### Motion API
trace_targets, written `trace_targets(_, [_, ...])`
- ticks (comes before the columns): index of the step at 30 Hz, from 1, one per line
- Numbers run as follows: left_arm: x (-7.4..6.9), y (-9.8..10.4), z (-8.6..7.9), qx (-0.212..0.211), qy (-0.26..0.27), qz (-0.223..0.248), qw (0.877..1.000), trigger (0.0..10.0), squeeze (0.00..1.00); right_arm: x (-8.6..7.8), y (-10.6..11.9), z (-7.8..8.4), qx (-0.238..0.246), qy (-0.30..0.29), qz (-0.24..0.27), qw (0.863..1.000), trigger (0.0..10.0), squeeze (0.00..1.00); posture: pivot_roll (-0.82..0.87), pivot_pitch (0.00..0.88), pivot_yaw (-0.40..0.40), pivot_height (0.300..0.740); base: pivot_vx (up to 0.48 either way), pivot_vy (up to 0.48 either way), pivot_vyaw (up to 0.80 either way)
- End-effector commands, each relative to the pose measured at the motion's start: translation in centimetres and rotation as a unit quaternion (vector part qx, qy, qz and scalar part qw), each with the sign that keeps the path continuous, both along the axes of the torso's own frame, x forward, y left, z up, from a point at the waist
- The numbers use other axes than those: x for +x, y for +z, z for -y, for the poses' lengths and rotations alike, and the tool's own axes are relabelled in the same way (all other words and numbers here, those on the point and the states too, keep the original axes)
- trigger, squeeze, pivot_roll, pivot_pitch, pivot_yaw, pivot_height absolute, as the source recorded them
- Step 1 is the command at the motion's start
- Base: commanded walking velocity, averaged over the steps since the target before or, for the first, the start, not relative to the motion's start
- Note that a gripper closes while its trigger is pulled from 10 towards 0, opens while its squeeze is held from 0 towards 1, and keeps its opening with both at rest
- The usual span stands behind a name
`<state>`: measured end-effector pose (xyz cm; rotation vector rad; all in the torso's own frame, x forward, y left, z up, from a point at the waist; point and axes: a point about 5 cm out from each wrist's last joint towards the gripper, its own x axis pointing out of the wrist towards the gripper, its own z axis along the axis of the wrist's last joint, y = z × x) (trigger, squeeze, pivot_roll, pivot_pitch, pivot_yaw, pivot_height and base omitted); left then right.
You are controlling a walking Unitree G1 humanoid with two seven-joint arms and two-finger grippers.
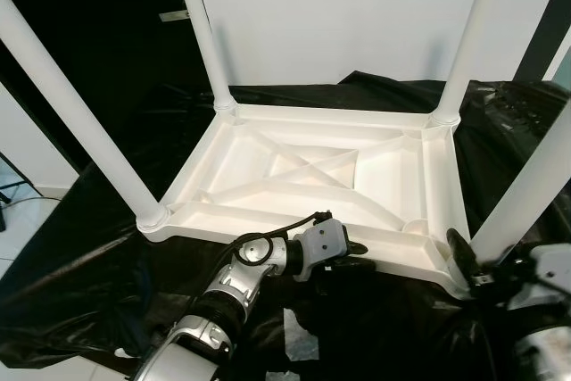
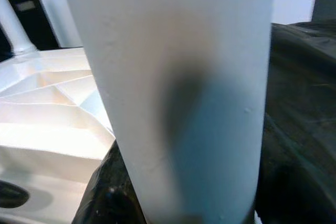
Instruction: Building children table
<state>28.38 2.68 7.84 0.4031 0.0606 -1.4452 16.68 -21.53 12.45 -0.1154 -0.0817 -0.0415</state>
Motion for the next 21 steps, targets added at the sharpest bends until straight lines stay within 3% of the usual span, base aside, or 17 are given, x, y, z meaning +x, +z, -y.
trace_targets(1, [-0.5,-3.2,-1.6,0.034,0.095,-0.041,0.994,10.0,0.0,-0.7,-1.3,-0.5,0.01,-0.023,-0.031,0.999,0.0,0.0,-0.16,0.0,0.055,0.74,0.0,0.0,0.0])
trace_targets(7, [-0.7,-3.3,-1.5,0.034,0.093,-0.043,0.994,10.0,0.0,-1.4,-1.4,-0.2,0.026,-0.113,-0.024,0.993,0.0,0.0,-0.16,0.0,0.054,0.74,0.0,0.0,0.0])
trace_targets(12, [-0.7,-3.3,-1.4,0.036,0.092,-0.042,0.994,10.0,0.0,-1.2,-1.8,-0.7,0.027,-0.117,-0.03,0.992,0.0,0.0,-0.16,0.0,0.057,0.74,0.0,0.0,0.0])
trace_targets(13, [-0.7,-3.3,-1.4,0.036,0.091,-0.041,0.994,10.0,0.0,-0.9,-1.8,-0.9,0.019,-0.101,-0.03,0.994,10.0,0.0,-0.17,0.0,0.057,0.74,0.0,0.0,0.0])
trace_targets(14, [-0.7,-3.3,-1.4,0.036,0.091,-0.041,0.994,10.0,0.0,-0.9,-1.8,-0.9,0.019,-0.101,-0.03,0.994,10.0,0.0,-0.17,0.0,0.057,0.74,0.0,0.0,0.0])
trace_targets(15, [-0.7,-3.3,-1.4,0.036,0.089,-0.041,0.994,10.0,0.0,-0.6,-1.7,-1.0,0.015,-0.082,-0.03,0.996,10.0,0.43,-0.17,0.0,0.057,0.74,0.0,0.0,0.0])
trace_targets(16, [-0.8,-3.3,-1.3,0.037,0.088,-0.041,0.995,10.0,0.0,-0.5,-1.7,-1.0,0.011,-0.072,-0.029,0.997,10.0,0.43,-0.17,0.0,0.057,0.74,0.0,0.0,0.0])
trace_targets(17, [-0.8,-3.3,-1.3,0.037,0.088,-0.041,0.995,10.0,0.0,-0.1,-1.4,-1.1,0.01,-0.036,-0.027,0.999,10.0,1.0,-0.17,0.0,0.057,0.74,0.0,0.0,0.0])
trace_targets(18, [-0.8,-3.3,-1.3,0.037,0.087,-0.041,0.995,10.0,0.0,0.2,-0.8,-1.1,-0.001,0.02,-0.022,1.0,10.0,1.0,-0.17,0.0,0.057,0.74,0.0,0.0,0.0])
trace_targets(20, [-0.8,-3.3,-1.3,0.037,0.086,-0.041,0.995,10.0,0.0,0.2,-0.6,-1.2,-0.01,0.04,-0.019,0.999,10.0,1.0,-0.17,0.0,0.057,0.74,0.0,0.0,0.0])
trace_targets(21, [-0.8,-3.4,-1.2,0.036,0.086,-0.041,0.995,10.0,0.0,0.2,-0.1,-0.9,-0.028,0.062,-0.014,0.998,10.0,0.0,-0.17,0.0,0.051,0.74,0.0,0.0,0.0])
